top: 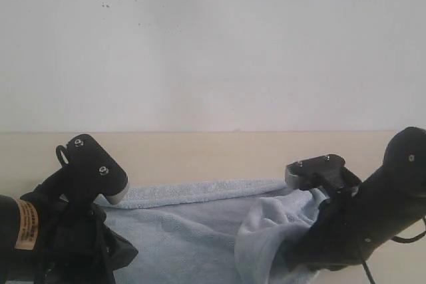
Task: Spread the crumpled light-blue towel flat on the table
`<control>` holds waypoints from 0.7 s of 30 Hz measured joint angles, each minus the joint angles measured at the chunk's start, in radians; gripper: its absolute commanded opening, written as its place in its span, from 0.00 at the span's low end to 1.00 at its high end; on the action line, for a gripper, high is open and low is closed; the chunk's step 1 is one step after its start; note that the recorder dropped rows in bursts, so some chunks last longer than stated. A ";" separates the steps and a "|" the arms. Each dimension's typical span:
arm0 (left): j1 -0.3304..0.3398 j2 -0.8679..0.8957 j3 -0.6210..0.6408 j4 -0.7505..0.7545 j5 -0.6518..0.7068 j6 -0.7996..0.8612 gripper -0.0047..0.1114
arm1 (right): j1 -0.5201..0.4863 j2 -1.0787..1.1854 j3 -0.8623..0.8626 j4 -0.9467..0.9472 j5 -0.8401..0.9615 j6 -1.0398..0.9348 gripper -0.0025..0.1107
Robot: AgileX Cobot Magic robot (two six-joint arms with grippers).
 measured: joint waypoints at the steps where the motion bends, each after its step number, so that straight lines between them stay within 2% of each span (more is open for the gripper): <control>1: 0.000 0.000 0.000 0.000 0.000 0.000 0.07 | 0.000 -0.002 0.000 -0.076 0.010 0.069 0.02; 5: 0.000 0.000 0.000 0.000 0.000 0.006 0.07 | 0.000 -0.025 0.000 -0.478 0.060 0.384 0.02; 9: 0.000 0.000 0.000 0.000 0.000 0.006 0.07 | 0.000 -0.087 0.000 -0.800 0.104 0.667 0.02; 12: 0.000 0.000 0.000 0.002 0.000 0.006 0.07 | 0.000 -0.153 0.000 -0.979 0.145 0.774 0.02; 14: 0.000 0.000 0.000 0.002 0.000 0.006 0.07 | 0.000 -0.203 0.000 -1.007 0.133 0.806 0.02; 18: 0.000 0.000 0.000 0.010 0.000 0.006 0.07 | 0.056 -0.219 0.000 -0.867 0.106 0.714 0.02; 20: 0.000 0.000 0.000 0.010 0.000 0.006 0.07 | 0.130 -0.176 0.000 -0.801 0.162 0.618 0.07; 21: 0.000 0.000 0.000 0.010 0.000 0.006 0.07 | 0.157 -0.157 0.000 -0.793 0.187 0.605 0.15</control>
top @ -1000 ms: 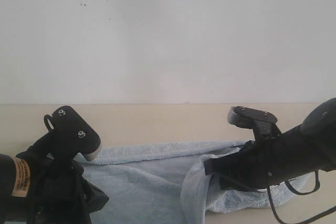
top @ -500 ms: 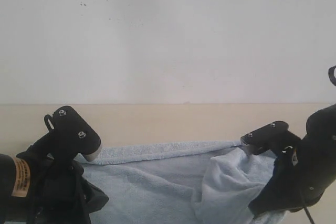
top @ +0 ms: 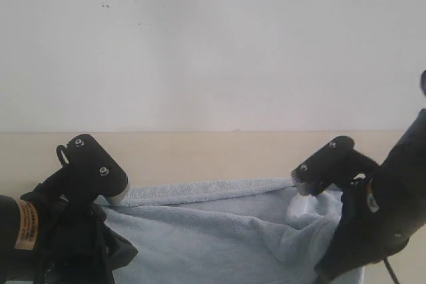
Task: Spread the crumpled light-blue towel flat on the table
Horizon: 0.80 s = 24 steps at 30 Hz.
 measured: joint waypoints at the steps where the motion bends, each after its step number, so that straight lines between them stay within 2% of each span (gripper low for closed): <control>1: 0.000 0.000 0.000 0.000 0.000 0.000 0.07 | 0.026 0.027 0.000 0.007 0.018 -0.006 0.24; 2: 0.000 0.000 0.000 0.000 0.000 0.000 0.07 | 0.040 0.051 0.000 0.009 0.025 -0.011 0.36; 4: 0.000 0.000 0.000 0.002 0.000 0.000 0.07 | 0.050 0.097 0.000 0.011 0.022 -0.011 0.51; 12: 0.000 0.000 0.000 0.008 0.004 0.000 0.07 | 0.050 0.108 0.000 0.001 -0.068 0.102 0.51; 18: 0.000 0.000 0.000 0.008 0.006 0.000 0.07 | 0.050 0.032 0.000 -0.104 0.092 0.174 0.51; 24: 0.000 0.000 0.000 0.008 0.006 0.000 0.07 | 0.050 -0.006 0.020 0.064 0.164 0.130 0.51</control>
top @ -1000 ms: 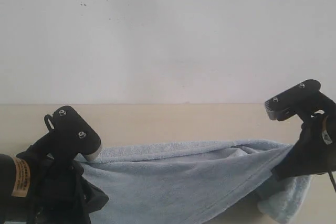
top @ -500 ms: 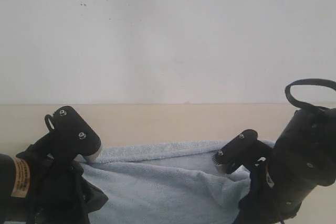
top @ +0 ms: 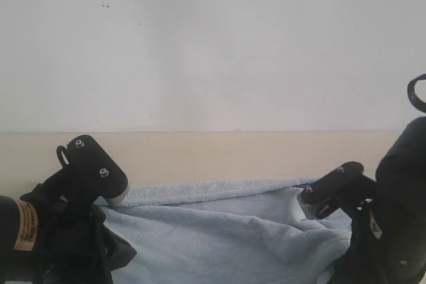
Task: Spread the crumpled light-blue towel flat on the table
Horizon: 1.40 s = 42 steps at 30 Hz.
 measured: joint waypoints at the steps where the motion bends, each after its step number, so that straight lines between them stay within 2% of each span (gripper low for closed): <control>1: 0.000 0.000 0.000 0.002 0.000 0.005 0.07 | 0.000 0.000 0.011 0.027 -0.011 -0.006 0.51; 6: 0.000 0.000 0.000 0.004 0.000 0.014 0.07 | 0.000 0.000 0.092 0.162 -0.149 -0.034 0.51; 12: 0.000 0.000 0.000 0.004 0.000 0.017 0.07 | 0.000 0.000 0.169 0.217 -0.342 -0.036 0.51; 27: 0.000 0.000 0.000 0.004 0.010 0.024 0.07 | 0.000 0.106 0.184 0.228 -0.471 -0.088 0.51; 29: 0.000 0.000 0.000 0.004 0.013 0.024 0.07 | 0.000 0.114 0.184 0.228 -0.480 -0.088 0.46; 31: 0.000 0.000 0.000 0.004 0.013 0.027 0.07 | 0.000 0.116 0.184 0.228 -0.485 -0.088 0.33; 34: 0.000 0.000 0.000 0.004 0.013 0.033 0.07 | 0.000 0.116 0.184 0.228 -0.488 -0.089 0.04; 42: 0.000 0.000 0.000 0.004 0.013 0.033 0.07 | 0.000 0.116 0.179 0.148 -0.415 -0.083 0.02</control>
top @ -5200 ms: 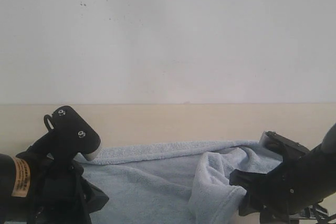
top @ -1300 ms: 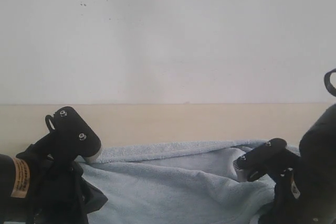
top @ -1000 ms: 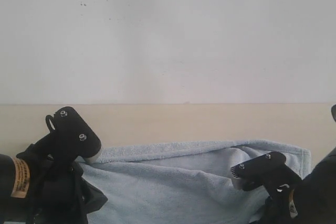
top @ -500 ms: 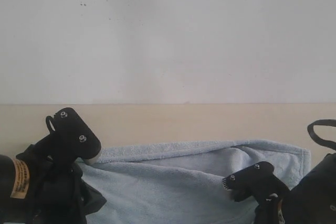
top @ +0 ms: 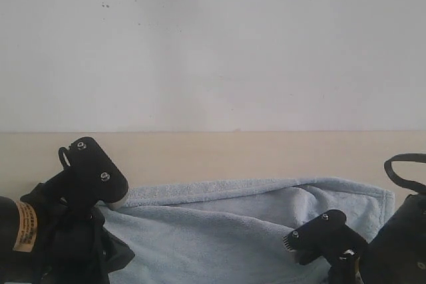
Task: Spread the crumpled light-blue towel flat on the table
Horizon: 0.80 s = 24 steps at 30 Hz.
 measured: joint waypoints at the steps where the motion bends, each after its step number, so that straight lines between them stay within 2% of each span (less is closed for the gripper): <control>1: 0.000 0.000 0.000 0.000 0.000 0.000 0.07 | 0.000 0.000 -0.009 -0.021 0.029 0.005 0.02; 5: 0.000 0.000 0.000 0.000 0.000 0.000 0.07 | 0.000 0.000 -0.061 -0.142 0.179 0.032 0.02; 11: 0.000 0.000 0.000 0.000 0.000 0.000 0.07 | 0.000 0.000 -0.134 -0.512 0.575 0.148 0.02; 13: 0.000 0.000 0.000 0.000 0.000 0.000 0.07 | 0.000 0.000 -0.138 -0.581 0.646 0.211 0.02; 20: 0.000 0.000 0.000 0.000 0.004 0.006 0.07 | 0.000 0.001 -0.140 -0.535 0.646 0.213 0.02; 22: 0.000 0.000 0.000 0.014 0.006 0.013 0.07 | 0.000 0.001 -0.140 -0.528 0.675 0.188 0.06; 24: 0.000 0.000 0.000 0.042 0.006 0.015 0.07 | 0.000 0.001 -0.140 -0.524 0.695 0.177 0.14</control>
